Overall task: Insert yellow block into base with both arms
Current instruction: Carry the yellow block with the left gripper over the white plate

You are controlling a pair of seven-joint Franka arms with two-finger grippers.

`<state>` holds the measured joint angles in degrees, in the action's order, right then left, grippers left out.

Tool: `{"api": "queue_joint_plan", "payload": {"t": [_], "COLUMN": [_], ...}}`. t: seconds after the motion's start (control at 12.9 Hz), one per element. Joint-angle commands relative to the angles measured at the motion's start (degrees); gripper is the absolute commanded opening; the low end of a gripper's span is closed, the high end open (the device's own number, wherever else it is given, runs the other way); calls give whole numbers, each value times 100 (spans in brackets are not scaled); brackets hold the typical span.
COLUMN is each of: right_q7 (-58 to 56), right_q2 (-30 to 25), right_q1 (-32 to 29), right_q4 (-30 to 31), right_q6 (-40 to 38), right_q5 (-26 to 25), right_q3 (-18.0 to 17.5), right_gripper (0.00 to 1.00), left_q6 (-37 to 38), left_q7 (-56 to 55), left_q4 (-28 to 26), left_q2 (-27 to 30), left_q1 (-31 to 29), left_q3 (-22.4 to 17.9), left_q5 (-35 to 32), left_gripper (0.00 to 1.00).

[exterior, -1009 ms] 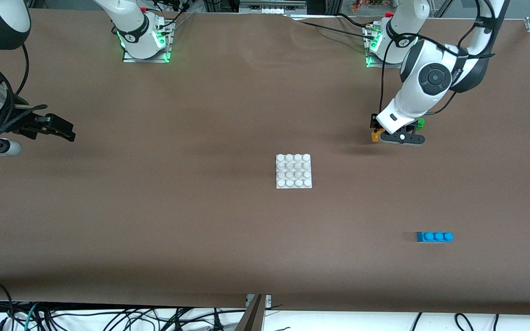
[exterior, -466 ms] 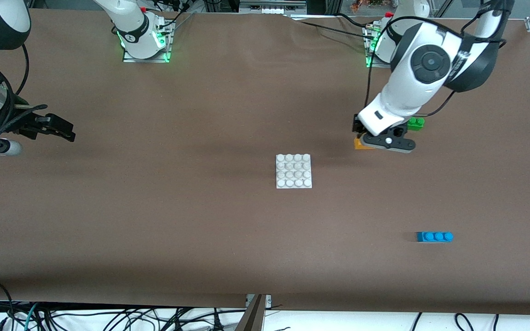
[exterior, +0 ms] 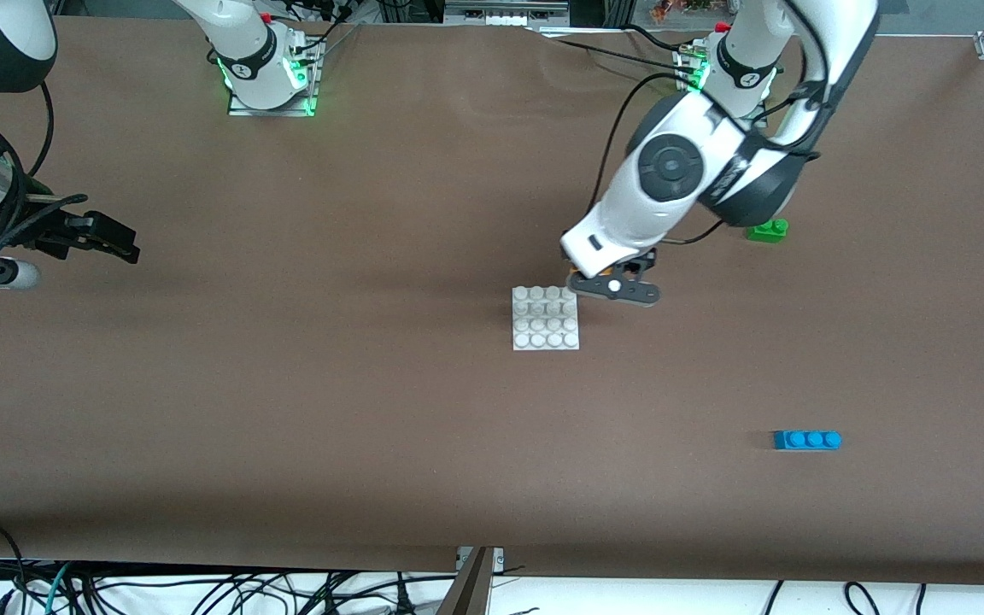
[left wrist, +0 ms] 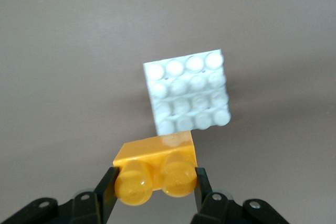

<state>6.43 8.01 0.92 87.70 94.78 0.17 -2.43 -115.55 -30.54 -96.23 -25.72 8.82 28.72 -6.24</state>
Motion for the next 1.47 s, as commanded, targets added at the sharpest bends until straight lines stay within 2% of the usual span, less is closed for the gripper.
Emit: {"api": "queue_joint_plan", "payload": {"t": [0.0, 0.23, 0.47, 0.62, 1.4], "right_q7": [-63, -63, -98, -37, -97], "right_q2": [-10, 25, 95, 113, 130], "right_q1": [-56, -56, -48, -13, -12], "right_q4": [-34, -34, -43, -43, -25], "right_q6": [-4, 5, 93, 102, 102], "right_q5": [1, -8, 0, -17, 1], "right_q3": [-38, -38, -38, -64, -64], "right_gripper": [100, 100, 100, 100, 100], "left_q6": [190, 147, 59, -265, -557], "left_q7": [-504, -787, -787, -804, -1086], "left_q4": [815, 931, 931, 922, 896], "left_q2": [-748, -1119, -1408, -1532, -1840], "left_q1": [469, 638, 665, 665, 744], "left_q3": [-76, -121, -165, -147, -191], "left_q5": [-360, -834, -975, -1274, -1336], "left_gripper": [59, 59, 59, 59, 61]}}
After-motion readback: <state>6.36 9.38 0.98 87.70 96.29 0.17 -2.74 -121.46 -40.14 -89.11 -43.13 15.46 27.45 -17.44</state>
